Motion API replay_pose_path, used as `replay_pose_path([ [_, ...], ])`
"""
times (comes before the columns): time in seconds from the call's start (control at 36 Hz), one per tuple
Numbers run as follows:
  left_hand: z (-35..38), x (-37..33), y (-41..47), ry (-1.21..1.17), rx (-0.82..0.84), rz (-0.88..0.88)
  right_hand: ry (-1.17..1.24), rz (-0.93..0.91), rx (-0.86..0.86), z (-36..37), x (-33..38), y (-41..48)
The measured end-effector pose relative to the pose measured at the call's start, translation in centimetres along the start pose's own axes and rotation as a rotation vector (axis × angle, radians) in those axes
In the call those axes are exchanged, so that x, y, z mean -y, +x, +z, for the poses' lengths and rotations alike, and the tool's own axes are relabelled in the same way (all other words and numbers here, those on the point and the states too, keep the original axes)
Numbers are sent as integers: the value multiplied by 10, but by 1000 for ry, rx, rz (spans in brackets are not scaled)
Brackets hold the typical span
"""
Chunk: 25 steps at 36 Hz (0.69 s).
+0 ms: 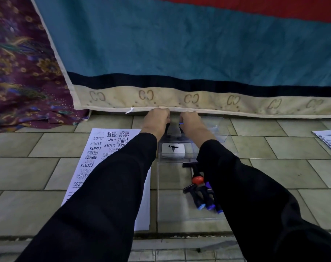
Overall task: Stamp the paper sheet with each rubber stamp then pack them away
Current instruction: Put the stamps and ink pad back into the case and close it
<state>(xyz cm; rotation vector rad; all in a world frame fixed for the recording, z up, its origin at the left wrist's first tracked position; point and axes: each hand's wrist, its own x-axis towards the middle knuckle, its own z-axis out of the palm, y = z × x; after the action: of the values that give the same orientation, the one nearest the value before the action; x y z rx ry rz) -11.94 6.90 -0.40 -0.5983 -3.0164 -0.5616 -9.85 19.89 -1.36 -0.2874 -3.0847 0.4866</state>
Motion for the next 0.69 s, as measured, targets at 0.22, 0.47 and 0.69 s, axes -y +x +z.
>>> replay_pose_path([
  [0.22, 10, -4, 4, 431, 5, -20, -109, 30, 10, 2, 4, 6],
  [0.47, 21, -7, 7, 561, 89, -53, -129, 13, 84, 10, 9, 2],
  [0.69, 12, -3, 2, 425, 65, 5, -95, -11, 75, 4, 9, -6],
])
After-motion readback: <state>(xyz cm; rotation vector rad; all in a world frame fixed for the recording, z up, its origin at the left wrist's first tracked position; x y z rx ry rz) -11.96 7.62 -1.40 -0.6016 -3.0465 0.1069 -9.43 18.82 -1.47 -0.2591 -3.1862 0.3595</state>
